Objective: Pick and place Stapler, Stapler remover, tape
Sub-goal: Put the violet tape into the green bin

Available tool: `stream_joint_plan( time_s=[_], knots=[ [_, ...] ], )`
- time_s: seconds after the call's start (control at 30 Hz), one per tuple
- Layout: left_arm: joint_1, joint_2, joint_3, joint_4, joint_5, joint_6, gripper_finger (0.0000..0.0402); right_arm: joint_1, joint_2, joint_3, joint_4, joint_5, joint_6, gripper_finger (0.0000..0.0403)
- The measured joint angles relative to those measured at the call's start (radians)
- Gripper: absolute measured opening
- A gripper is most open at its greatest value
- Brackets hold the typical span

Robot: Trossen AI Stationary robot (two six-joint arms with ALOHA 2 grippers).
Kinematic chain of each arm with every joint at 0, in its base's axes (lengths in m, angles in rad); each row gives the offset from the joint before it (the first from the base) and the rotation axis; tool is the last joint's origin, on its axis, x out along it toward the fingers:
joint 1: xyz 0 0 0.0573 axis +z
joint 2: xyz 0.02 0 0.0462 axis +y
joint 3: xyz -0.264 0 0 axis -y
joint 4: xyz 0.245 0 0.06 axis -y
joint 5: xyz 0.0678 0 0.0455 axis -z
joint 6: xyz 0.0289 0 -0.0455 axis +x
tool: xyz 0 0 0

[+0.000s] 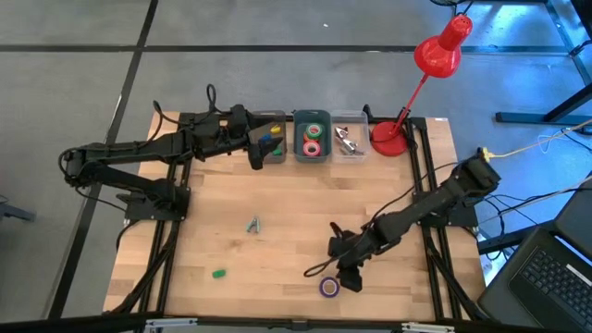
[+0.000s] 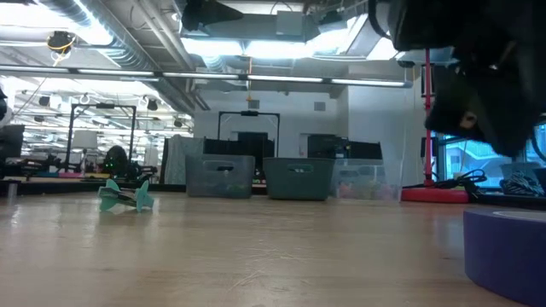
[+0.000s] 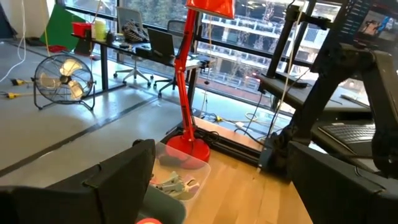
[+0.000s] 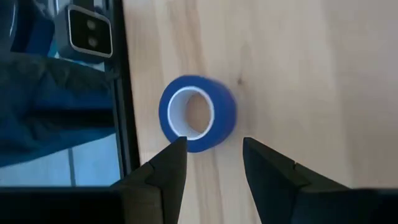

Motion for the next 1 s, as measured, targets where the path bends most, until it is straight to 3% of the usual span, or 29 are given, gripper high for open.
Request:
stream_joint_plan(
  time_s=[0.17,0.6,0.83,1.0],
  knots=[
    [0.0,0.0,0.0,0.0,0.0,0.0,0.0352,0.027,0.061,0.0,0.052,-0.023,0.0,0.0158],
    [0.0,0.0,0.0,0.0,0.0,0.0,0.0352,0.044,0.157,0.0,0.155,0.087,0.072,0.0158],
    [0.0,0.0,0.0,0.0,0.0,0.0,0.0352,0.05,0.208,0.002,0.184,0.094,0.124,0.0157],
    [0.0,0.0,0.0,0.0,0.0,0.0,0.0352,0.05,0.213,0.003,0.197,0.119,0.133,0.0117]
  ],
)
